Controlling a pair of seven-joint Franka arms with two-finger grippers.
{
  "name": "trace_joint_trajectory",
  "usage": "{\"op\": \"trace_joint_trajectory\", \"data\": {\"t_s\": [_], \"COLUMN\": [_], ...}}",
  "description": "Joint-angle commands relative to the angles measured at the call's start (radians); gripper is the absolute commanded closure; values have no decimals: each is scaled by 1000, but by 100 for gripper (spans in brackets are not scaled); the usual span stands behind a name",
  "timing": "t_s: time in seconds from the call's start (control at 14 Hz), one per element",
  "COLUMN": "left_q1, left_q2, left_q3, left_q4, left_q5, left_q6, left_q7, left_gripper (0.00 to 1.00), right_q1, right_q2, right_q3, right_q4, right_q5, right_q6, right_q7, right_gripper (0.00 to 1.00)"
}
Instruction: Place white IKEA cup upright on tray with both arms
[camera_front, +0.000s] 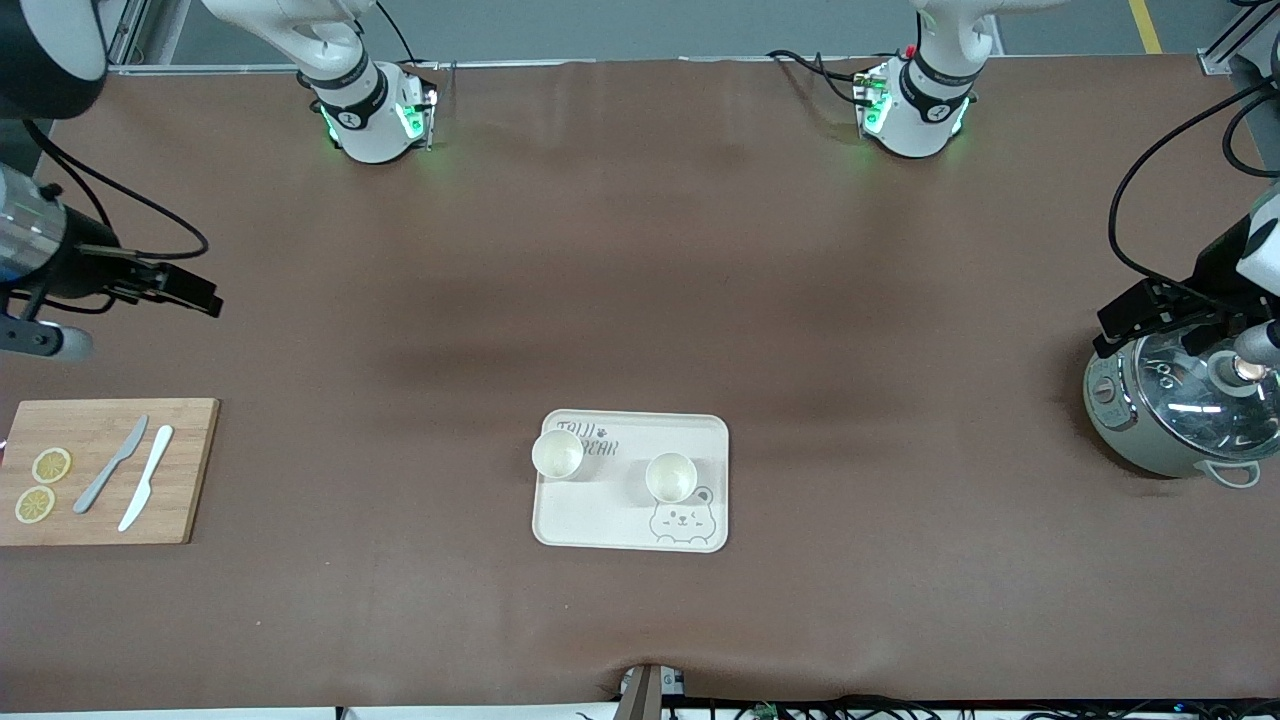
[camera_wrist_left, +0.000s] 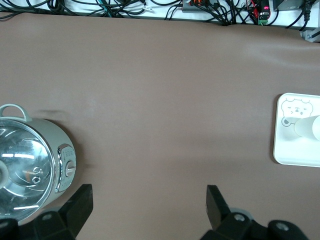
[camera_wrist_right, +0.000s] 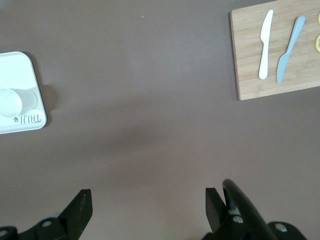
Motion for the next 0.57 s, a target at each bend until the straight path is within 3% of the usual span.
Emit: {"op": "trace_joint_trajectory", "data": {"t_s": [0.0, 0.5], "left_q1": [5, 2], "left_q2": [8, 9], "left_q3": [-2, -2], "left_q4": [18, 26], "left_q5": [-1, 4], "left_q6": [-6, -4], "left_q7": [-4, -6], "left_gripper": [0, 0], "right_q1": [-44, -85], "right_q2": [-66, -155], "right_q3": [18, 16], "right_q4": [-66, -127], "right_q5": [-12, -13], "right_q6": [17, 21], "right_q7": [-66, -79], "right_gripper": [0, 0]}}
